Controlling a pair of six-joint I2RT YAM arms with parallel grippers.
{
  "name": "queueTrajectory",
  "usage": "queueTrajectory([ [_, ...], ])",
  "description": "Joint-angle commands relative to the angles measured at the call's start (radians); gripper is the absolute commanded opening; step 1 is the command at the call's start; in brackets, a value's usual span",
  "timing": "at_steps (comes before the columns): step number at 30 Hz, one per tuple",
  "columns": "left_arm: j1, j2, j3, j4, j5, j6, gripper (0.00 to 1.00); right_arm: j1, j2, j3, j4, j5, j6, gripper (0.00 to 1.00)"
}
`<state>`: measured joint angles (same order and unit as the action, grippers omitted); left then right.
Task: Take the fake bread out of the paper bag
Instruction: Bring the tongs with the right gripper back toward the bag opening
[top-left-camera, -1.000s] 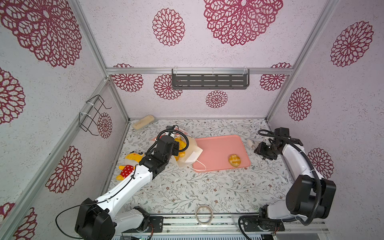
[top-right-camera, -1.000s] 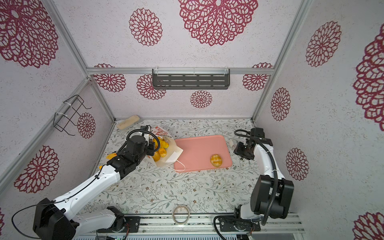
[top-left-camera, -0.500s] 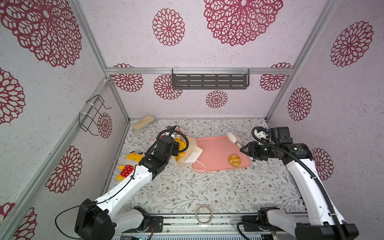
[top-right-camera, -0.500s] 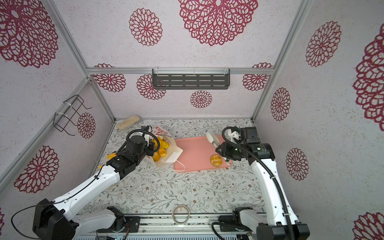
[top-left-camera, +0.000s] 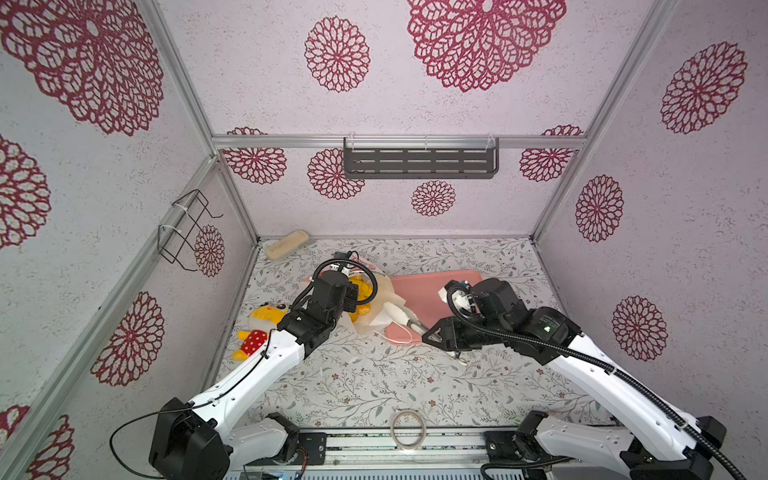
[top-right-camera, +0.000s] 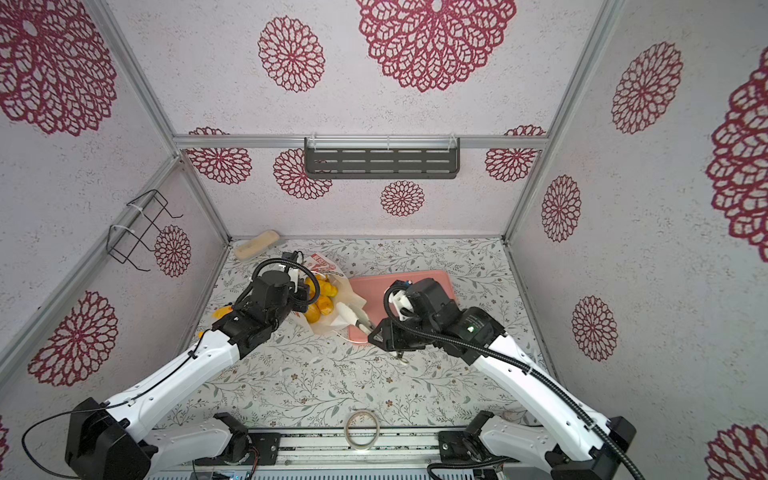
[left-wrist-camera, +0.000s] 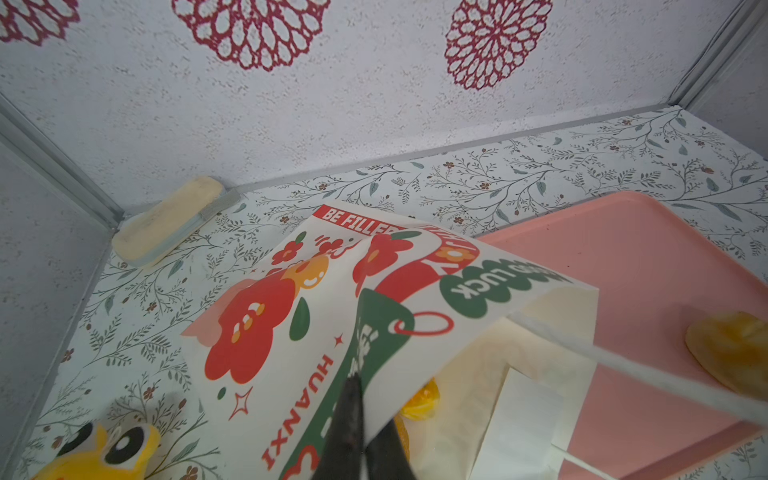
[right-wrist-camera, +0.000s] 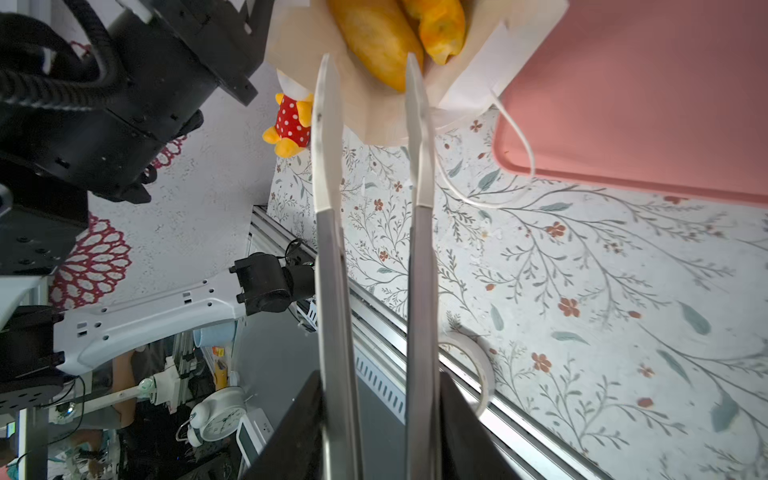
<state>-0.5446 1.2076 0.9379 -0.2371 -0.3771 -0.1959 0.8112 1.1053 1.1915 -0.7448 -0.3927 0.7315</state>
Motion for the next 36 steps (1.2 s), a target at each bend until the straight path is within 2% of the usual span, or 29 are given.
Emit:
queueTrajectory([
  [1, 0.003, -0.026, 0.026, -0.009, 0.009, -0.016, 0.0, 0.023, 0.026, -0.031, 0.197, 0.039, 0.085, 0.4],
  [10, 0.004, -0.03, 0.027, -0.025, 0.016, -0.036, 0.0, 0.023, 0.155, -0.12, 0.501, 0.044, 0.162, 0.39],
  [17, 0.004, -0.008, 0.044, -0.033, 0.026, -0.052, 0.0, 0.022, 0.259, -0.054, 0.444, 0.089, 0.045, 0.4],
  [24, 0.004, -0.002, 0.048, -0.032, 0.026, -0.06, 0.0, 0.021, 0.305, -0.048, 0.509, 0.076, 0.065, 0.43],
  [32, 0.005, 0.014, 0.062, -0.042, 0.027, -0.058, 0.0, 0.022, 0.364, 0.054, 0.346, 0.15, -0.084, 0.45],
  [36, 0.004, 0.015, 0.064, -0.042, 0.03, -0.063, 0.0, 0.02, 0.385, 0.078, 0.323, 0.169, -0.099, 0.45],
])
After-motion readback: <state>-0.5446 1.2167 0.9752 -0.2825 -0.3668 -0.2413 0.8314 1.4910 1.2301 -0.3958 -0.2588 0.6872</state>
